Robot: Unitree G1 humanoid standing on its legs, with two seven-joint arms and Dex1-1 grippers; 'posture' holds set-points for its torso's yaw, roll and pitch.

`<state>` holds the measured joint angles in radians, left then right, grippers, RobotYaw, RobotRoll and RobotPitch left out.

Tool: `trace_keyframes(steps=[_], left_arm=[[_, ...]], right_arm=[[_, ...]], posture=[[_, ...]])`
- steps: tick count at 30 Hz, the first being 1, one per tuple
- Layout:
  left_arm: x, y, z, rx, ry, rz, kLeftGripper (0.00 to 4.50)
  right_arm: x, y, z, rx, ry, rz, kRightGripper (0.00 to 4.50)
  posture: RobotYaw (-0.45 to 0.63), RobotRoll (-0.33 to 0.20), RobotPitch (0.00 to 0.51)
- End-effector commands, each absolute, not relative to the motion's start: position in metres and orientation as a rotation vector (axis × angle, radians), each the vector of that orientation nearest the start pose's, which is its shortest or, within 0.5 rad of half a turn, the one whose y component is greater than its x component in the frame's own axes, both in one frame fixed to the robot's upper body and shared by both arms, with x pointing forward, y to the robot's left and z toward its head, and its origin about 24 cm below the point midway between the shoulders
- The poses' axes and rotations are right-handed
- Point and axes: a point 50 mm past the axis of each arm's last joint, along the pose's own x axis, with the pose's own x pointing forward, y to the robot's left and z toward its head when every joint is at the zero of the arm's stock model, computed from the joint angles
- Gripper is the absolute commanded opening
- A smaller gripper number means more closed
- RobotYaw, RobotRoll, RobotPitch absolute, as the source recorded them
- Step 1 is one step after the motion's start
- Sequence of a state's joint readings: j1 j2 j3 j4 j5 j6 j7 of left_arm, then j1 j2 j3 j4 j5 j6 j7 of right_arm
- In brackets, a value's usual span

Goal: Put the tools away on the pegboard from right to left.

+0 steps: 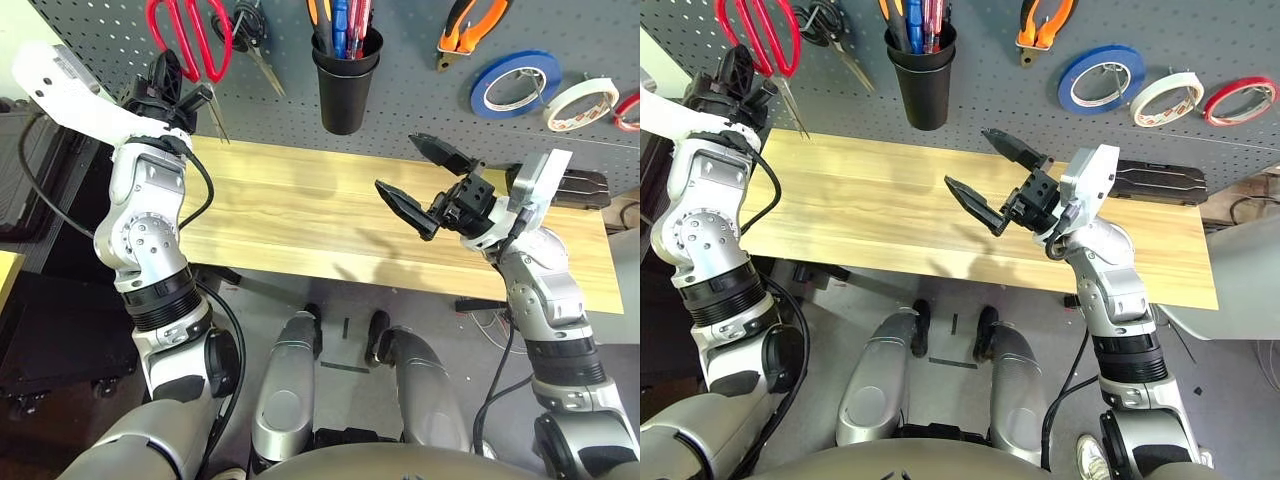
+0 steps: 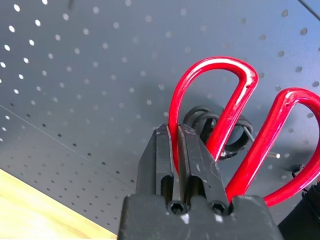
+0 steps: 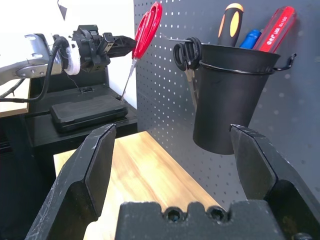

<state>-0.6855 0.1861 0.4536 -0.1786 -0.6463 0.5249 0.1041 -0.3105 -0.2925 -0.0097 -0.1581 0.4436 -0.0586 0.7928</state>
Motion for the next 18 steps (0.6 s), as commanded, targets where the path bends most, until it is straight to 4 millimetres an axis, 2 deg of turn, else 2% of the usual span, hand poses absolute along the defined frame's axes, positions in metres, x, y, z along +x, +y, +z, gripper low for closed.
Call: trace_keyframes(steps=[1,5,10,18], left_arm=[[0.323,0.213,0.233,-0.535,-0.369,-0.03,0.02],[0.332,0.215,0.225,-0.517,-0.346,-0.01,0.02],[0.346,0.226,0.224,-0.493,-0.34,0.033,0.02],[0.368,0.221,0.217,-0.466,-0.302,0.016,0.02]], right_arm=[[0.269,-0.14,0.171,-0.069,-0.553,0.925,4.5],[0.27,-0.138,0.172,-0.072,-0.559,0.921,4.5],[0.269,-0.137,0.173,-0.075,-0.565,0.916,4.5],[0.268,-0.138,0.173,-0.084,-0.567,0.903,4.5]], posture=[[0.13,0.0,0.271],[0.13,0.0,0.268],[0.1,0.0,0.261],[0.08,0.0,0.26]])
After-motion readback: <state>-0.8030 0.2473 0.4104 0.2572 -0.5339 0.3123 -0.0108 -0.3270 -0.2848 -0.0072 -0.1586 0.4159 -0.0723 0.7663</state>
